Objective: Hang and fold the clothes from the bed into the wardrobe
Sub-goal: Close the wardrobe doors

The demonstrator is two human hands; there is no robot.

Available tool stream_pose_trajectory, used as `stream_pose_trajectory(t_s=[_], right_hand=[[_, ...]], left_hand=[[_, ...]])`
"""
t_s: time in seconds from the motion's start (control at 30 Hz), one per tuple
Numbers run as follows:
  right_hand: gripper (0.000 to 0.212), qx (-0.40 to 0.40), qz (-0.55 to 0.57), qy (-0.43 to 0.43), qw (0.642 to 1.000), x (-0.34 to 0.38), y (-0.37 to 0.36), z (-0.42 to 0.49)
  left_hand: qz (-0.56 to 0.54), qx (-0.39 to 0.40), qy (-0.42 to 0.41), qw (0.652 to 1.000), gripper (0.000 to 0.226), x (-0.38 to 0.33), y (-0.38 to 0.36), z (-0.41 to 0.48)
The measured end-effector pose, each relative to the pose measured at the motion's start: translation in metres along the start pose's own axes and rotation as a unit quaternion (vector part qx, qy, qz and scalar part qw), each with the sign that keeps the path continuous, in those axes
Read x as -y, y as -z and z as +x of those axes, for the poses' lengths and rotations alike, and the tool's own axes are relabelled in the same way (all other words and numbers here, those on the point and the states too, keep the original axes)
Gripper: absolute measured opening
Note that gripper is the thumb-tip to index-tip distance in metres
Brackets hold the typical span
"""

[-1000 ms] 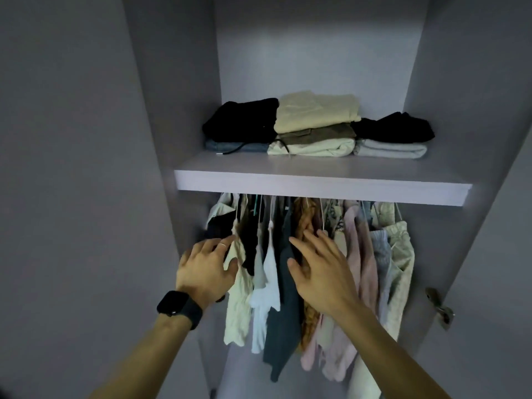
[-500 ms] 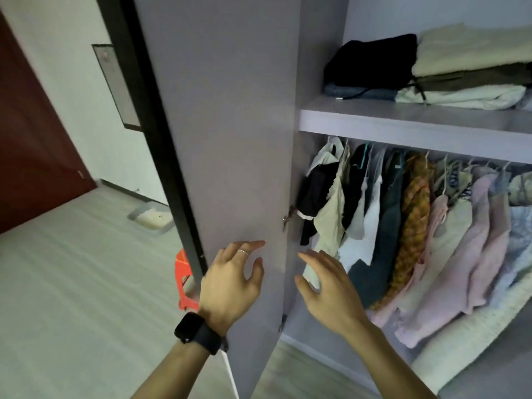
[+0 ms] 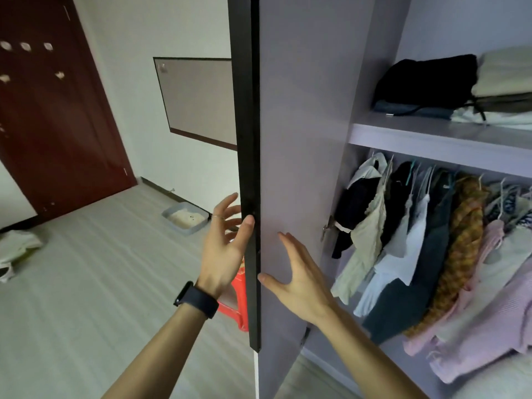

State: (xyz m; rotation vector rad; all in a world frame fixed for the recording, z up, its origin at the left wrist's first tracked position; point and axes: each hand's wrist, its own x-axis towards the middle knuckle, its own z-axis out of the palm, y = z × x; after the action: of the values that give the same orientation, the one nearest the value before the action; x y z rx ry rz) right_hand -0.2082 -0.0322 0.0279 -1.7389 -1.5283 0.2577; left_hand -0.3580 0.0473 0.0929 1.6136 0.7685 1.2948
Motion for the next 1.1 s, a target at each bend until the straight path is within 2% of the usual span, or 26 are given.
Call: stream_pose_trajectory(t_s=[0.13,0.4,0.5,0.57,0.67,0.77,0.87,1.1], right_hand=[[0.092,-0.001,-0.004,-0.002,1.0,0.003,-0.003,0.005],[0.104,-0.029,0.042,-0.034,0.998,-0.016,0.025,-0.037],[0.096,-0.066,0.043,-0.05,0.996,-0.028,0.046,-0.056],[0.084,-0.098,0.04,-0.068,0.992,-0.037,0.061,-0.071],[0.067,-0.155,0.035,-0.096,0.983,-0.054,0.085,-0.095],[0.062,-0.229,0.023,-0.133,0.964,-0.069,0.108,-0.114],[0.061,-0.276,0.007,-0.167,0.947,-0.084,0.134,-0.118],[0.052,-0.318,-0.068,-0.202,0.924,-0.125,0.193,-0.09]], left_hand=[[-0.067,0.088,0.022,0.994,0.035,0.009,0.0,0.003],[-0.047,0.146,-0.021,0.988,0.028,0.003,-0.041,-0.023],[-0.032,0.167,-0.044,0.985,0.031,-0.002,-0.072,-0.034],[-0.012,0.208,-0.077,0.975,0.037,-0.003,-0.092,-0.039],[0.04,0.266,-0.167,0.949,0.044,-0.002,-0.123,-0.041],[0.127,0.265,-0.267,0.918,0.047,-0.002,-0.155,-0.031],[0.226,0.221,-0.383,0.868,0.055,0.003,-0.192,-0.012],[0.355,0.221,-0.413,0.809,0.073,0.003,-0.274,0.035]])
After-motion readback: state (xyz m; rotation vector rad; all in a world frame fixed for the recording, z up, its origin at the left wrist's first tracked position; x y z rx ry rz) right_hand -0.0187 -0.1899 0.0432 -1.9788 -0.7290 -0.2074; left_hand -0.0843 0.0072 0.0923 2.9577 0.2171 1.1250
